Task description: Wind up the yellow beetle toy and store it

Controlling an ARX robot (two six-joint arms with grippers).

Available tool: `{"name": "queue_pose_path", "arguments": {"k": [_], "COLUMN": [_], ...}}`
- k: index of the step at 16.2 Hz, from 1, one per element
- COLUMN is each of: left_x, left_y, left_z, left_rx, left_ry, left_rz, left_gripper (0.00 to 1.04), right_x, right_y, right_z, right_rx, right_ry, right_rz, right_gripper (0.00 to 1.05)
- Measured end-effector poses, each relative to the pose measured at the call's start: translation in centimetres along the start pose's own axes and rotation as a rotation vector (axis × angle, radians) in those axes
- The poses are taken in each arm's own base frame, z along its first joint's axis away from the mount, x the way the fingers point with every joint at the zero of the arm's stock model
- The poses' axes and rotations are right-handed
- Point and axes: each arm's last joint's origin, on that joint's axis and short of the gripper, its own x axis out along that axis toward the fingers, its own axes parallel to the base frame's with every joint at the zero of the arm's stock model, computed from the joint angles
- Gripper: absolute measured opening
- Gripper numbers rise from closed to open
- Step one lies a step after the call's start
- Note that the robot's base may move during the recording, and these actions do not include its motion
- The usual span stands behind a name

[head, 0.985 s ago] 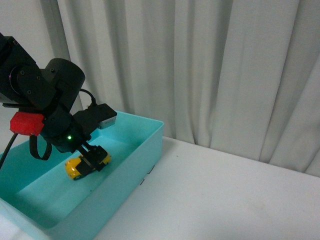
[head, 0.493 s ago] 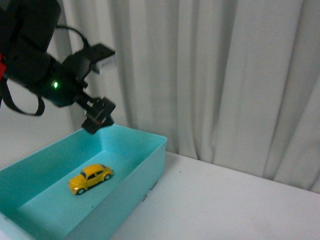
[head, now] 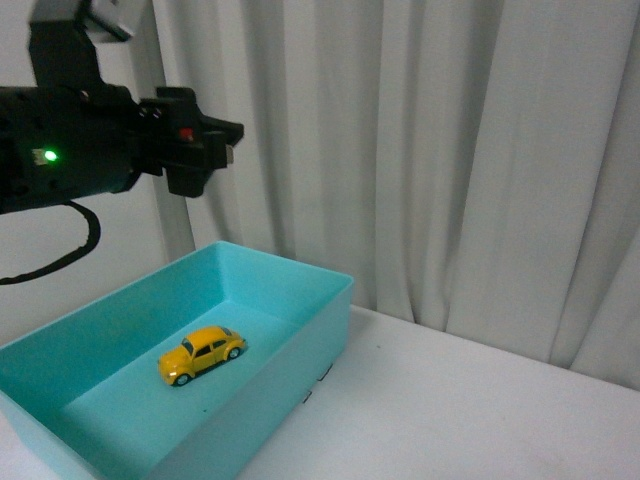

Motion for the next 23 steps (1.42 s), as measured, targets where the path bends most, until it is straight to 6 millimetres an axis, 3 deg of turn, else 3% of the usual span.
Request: {"name": "queue_pose_path", "arguments": {"k": [1, 2, 10, 20, 23], "left_x": [-1.1, -2.5, -6.2, -8.5, -9.1], "left_y": [-0.5, -1.5, -3.9, -3.8, -3.8], "left_z": [-0.2, -2.3, -4.5, -6.2, -5.8], "left_rx": [-0.012, -0.036, -0.035, -0.036, -0.036], "left_ry": [-0.026, 0.023, 0.019, 0.015, -0.010], "left_rz": [0.007, 0.000, -0.016, 0.005, 0.004], "left_gripper": [0.20, 0.02, 0.02, 0.02, 0.02], "right_x": [0.0, 0.0, 0.0, 0.0, 0.0], "right_y": [0.0, 0.0, 0.0, 0.0, 0.0], "right_z": [0.0, 0.0, 0.0, 0.0, 0.0], "right_rx": [0.000, 0.000, 0.000, 0.000, 0.000], "right_ry": [-0.001, 0.000, 0.000, 0.000, 0.000], "right_rz": [0.000, 0.000, 0.001, 0.000, 0.000], "right_gripper": [0.98, 0.98, 0.98, 0.98, 0.98]}}
